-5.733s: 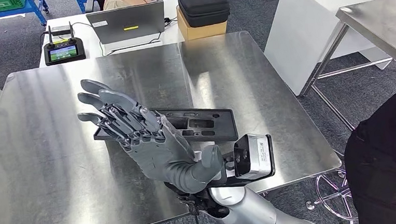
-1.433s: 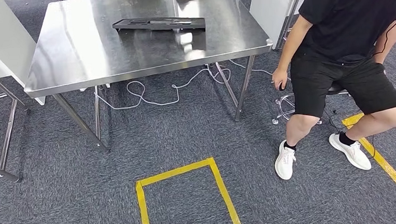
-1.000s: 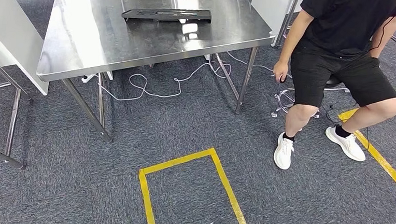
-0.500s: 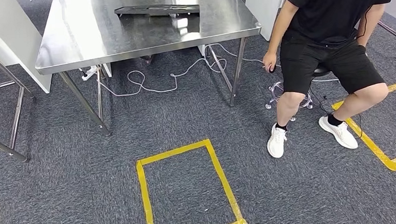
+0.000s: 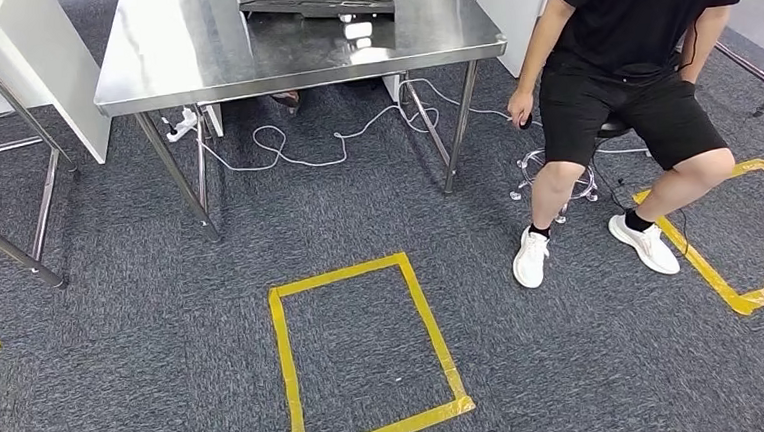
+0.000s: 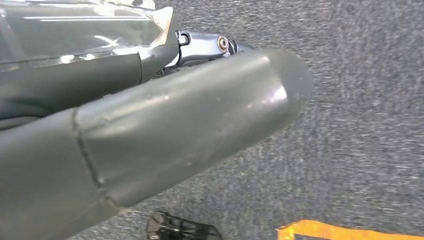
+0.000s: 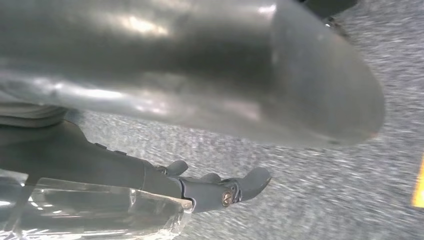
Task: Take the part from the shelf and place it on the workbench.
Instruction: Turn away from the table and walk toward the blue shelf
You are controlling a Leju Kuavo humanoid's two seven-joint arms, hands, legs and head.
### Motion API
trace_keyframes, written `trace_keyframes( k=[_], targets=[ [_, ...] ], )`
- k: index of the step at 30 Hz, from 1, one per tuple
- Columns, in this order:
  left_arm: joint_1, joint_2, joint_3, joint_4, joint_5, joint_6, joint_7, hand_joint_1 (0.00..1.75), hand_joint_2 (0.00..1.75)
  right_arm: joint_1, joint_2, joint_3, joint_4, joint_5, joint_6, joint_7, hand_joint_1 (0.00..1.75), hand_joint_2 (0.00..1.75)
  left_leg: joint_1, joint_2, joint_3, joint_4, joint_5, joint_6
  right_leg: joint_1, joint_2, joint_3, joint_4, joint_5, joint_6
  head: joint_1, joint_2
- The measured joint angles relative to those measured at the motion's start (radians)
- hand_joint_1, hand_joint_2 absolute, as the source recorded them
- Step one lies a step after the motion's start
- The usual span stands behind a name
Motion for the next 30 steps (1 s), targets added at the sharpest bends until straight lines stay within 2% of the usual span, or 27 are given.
trace_keyframes(
  k=[1,2,3,4,5,6,7,8,9,10,11,12,13,14,15,16,17,18,19,20,21,22,24,26,28,30],
  targets=[
    [0.001,0.000,0.000,0.000,0.000,0.000,-0.001,0.00,0.00,0.000,-0.001,0.000,0.000,0.002,0.002,0.000,0.00,0.00,0.001,0.004,-0.016,0.001,0.013,-0.004,-0.003,-0.001,0.019,0.007,0.023,0.015,0.000,0.000],
    [0.002,-0.001,0.001,0.000,0.001,0.000,-0.002,0.00,0.00,-0.001,-0.002,0.000,0.000,0.003,0.004,0.000,0.00,0.00,0.003,0.009,-0.030,0.002,0.024,-0.008,-0.007,-0.004,0.057,-0.023,0.050,0.028,0.000,0.000],
    [0.004,0.000,0.002,0.000,0.001,0.000,-0.003,0.00,0.00,-0.003,-0.002,0.000,0.000,0.004,0.006,0.000,0.00,0.00,0.003,0.014,-0.038,0.003,0.034,-0.014,-0.010,-0.017,0.112,-0.087,0.065,0.035,0.001,0.000],
    [0.005,0.000,0.002,0.000,0.002,0.001,-0.004,0.00,0.00,-0.007,-0.002,0.001,-0.001,0.005,0.008,0.000,0.00,0.00,0.002,0.021,-0.043,0.006,0.042,-0.021,-0.007,-0.033,0.179,-0.175,0.058,0.034,0.003,0.000],
    [0.007,0.002,0.003,0.000,0.002,0.001,-0.005,0.00,0.00,-0.011,-0.001,0.001,-0.002,0.006,0.009,0.000,0.00,0.00,-0.001,0.029,-0.044,0.007,0.049,-0.029,-0.003,-0.047,0.228,-0.251,0.040,0.024,0.003,0.000],
    [0.008,0.003,0.003,0.000,0.003,0.001,-0.006,0.00,0.00,-0.016,-0.001,0.002,-0.002,0.006,0.010,-0.001,0.00,0.00,-0.004,0.037,-0.042,0.009,0.055,-0.035,0.002,-0.057,0.260,-0.306,0.021,0.013,0.003,0.000],
    [0.009,0.004,0.003,0.000,0.003,0.001,-0.007,0.00,0.00,-0.018,-0.001,0.002,-0.003,0.006,0.011,-0.002,0.00,0.00,-0.004,0.046,-0.042,0.008,0.060,-0.039,0.007,-0.055,0.271,-0.333,0.008,0.001,0.001,0.000],
    [0.009,0.004,0.004,0.000,0.004,0.001,-0.008,0.00,0.00,-0.018,-0.001,0.003,-0.003,0.006,0.011,-0.002,0.00,0.00,-0.002,0.055,-0.041,0.008,0.064,-0.044,0.006,-0.047,0.263,-0.334,0.010,-0.012,-0.004,0.000],
    [0.008,0.004,0.004,0.000,0.004,0.001,-0.008,0.00,0.00,-0.016,0.000,0.005,-0.003,0.006,0.012,-0.002,0.00,0.00,0.003,0.053,-0.044,0.013,0.059,-0.048,0.004,-0.040,0.259,-0.333,0.015,-0.023,-0.006,0.000],
    [0.009,0.004,0.003,0.000,0.005,0.001,-0.008,0.00,0.00,-0.013,0.000,0.006,-0.003,0.006,0.012,-0.002,0.00,0.00,0.007,0.044,-0.051,0.032,0.037,-0.052,0.002,-0.034,0.253,-0.333,0.022,-0.037,-0.007,0.000],
    [0.010,0.004,0.003,0.000,0.005,0.001,-0.008,0.00,0.00,-0.011,0.000,0.007,-0.002,0.006,0.013,-0.002,0.00,0.00,0.011,0.028,-0.066,0.070,0.000,-0.056,0.002,-0.028,0.245,-0.333,0.031,-0.051,-0.008,0.000],
    [0.011,0.004,0.003,0.000,0.006,0.001,-0.008,0.00,0.00,-0.010,0.000,0.008,-0.002,0.005,0.013,-0.002,0.00,0.00,0.012,0.010,-0.087,0.128,-0.048,-0.057,0.004,-0.022,0.236,-0.333,0.039,-0.063,-0.009,0.000],
    [0.013,0.005,0.003,0.000,0.006,0.001,-0.009,0.00,0.00,-0.010,0.000,0.008,-0.002,0.005,0.013,-0.002,0.00,0.00,0.011,-0.002,-0.111,0.197,-0.095,-0.056,0.008,-0.014,0.227,-0.332,0.046,-0.071,-0.009,0.000],
    [0.014,0.005,0.004,0.000,0.006,0.001,-0.009,0.00,0.00,-0.008,-0.001,0.008,-0.002,0.005,0.014,-0.002,0.00,0.00,0.011,-0.009,-0.128,0.259,-0.126,-0.055,0.012,-0.005,0.218,-0.332,0.053,-0.074,-0.009,0.000],
    [0.014,0.006,0.004,0.000,0.006,0.001,-0.009,0.00,0.00,-0.006,-0.001,0.008,-0.002,0.006,0.014,-0.001,0.00,0.00,0.011,-0.012,-0.131,0.293,-0.136,-0.054,0.016,0.006,0.213,-0.331,0.059,-0.075,-0.009,0.000],
    [0.014,0.006,0.004,0.000,0.006,0.001,-0.009,0.00,0.00,-0.003,0.000,0.009,-0.002,0.006,0.014,-0.001,0.00,0.00,0.011,-0.013,-0.116,0.290,-0.127,-0.051,0.019,0.017,0.209,-0.329,0.064,-0.073,-0.009,0.000],
    [0.014,0.006,0.004,0.000,0.006,0.001,-0.009,0.00,0.00,-0.001,0.000,0.009,-0.002,0.006,0.014,0.000,0.00,0.00,0.010,-0.016,-0.081,0.247,-0.102,-0.047,0.021,0.028,0.207,-0.327,0.067,-0.071,-0.009,0.000],
    [0.014,0.006,0.004,0.000,0.006,0.001,-0.009,0.00,0.00,-0.001,0.000,0.009,-0.002,0.006,0.014,0.001,0.00,0.00,0.010,-0.027,-0.035,0.179,-0.073,-0.042,0.022,0.040,0.206,-0.323,0.069,-0.069,-0.009,0.000],
    [0.013,0.006,0.004,0.000,0.006,0.001,-0.008,0.00,0.00,-0.001,0.000,0.009,-0.002,0.006,0.014,0.003,0.00,0.00,0.011,-0.046,0.009,0.114,-0.054,-0.036,0.023,0.049,0.200,-0.318,0.070,-0.066,-0.009,0.000],
    [0.013,0.007,0.004,0.000,0.005,0.002,-0.008,0.00,0.00,-0.002,0.000,0.010,-0.002,0.007,0.014,0.005,0.00,0.00,0.010,-0.062,0.040,0.063,-0.043,-0.032,0.024,0.059,0.194,-0.314,0.072,-0.063,-0.009,0.000],
    [0.013,0.008,0.004,0.000,0.005,0.002,-0.008,0.00,0.00,-0.004,0.001,0.010,-0.002,0.008,0.014,0.006,0.00,0.00,0.009,-0.074,0.057,0.035,-0.041,-0.028,0.024,0.066,0.189,-0.310,0.074,-0.059,-0.008,0.000],
    [0.013,0.009,0.004,0.001,0.004,0.003,-0.007,0.00,0.00,-0.005,0.001,0.010,-0.002,0.009,0.015,0.008,0.00,0.00,0.007,-0.076,0.062,0.026,-0.046,-0.026,0.024,0.074,0.183,-0.309,0.077,-0.054,-0.008,0.000],
    [0.011,0.009,0.004,0.000,0.004,0.006,-0.007,0.00,0.00,-0.006,0.001,0.011,-0.002,0.014,0.015,0.009,0.00,0.00,0.004,-0.059,0.059,0.015,-0.044,-0.020,0.025,0.088,0.173,-0.311,0.084,-0.042,-0.009,0.000],
    [0.008,0.006,0.004,0.000,0.004,0.008,-0.007,0.00,0.00,-0.006,-0.001,0.012,-0.002,0.017,0.015,0.011,0.00,0.00,0.007,-0.039,0.059,-0.001,-0.033,-0.011,0.025,0.078,0.156,-0.292,0.077,-0.035,-0.008,0.000],
    [0.009,0.003,0.004,0.000,0.004,0.010,-0.007,0.00,0.00,-0.008,-0.002,0.014,-0.002,0.019,0.015,0.012,0.00,0.00,0.010,-0.014,0.058,-0.013,-0.023,-0.004,0.021,0.041,0.108,-0.202,0.034,-0.035,-0.005,0.000],
    [0.011,0.003,0.004,0.000,0.004,0.011,-0.007,0.00,0.00,-0.009,-0.003,0.015,-0.002,0.021,0.015,0.013,0.00,0.00,0.009,0.012,0.053,-0.015,-0.020,-0.004,0.015,0.019,0.041,-0.068,-0.019,-0.031,-0.002,0.000]
  ],
)
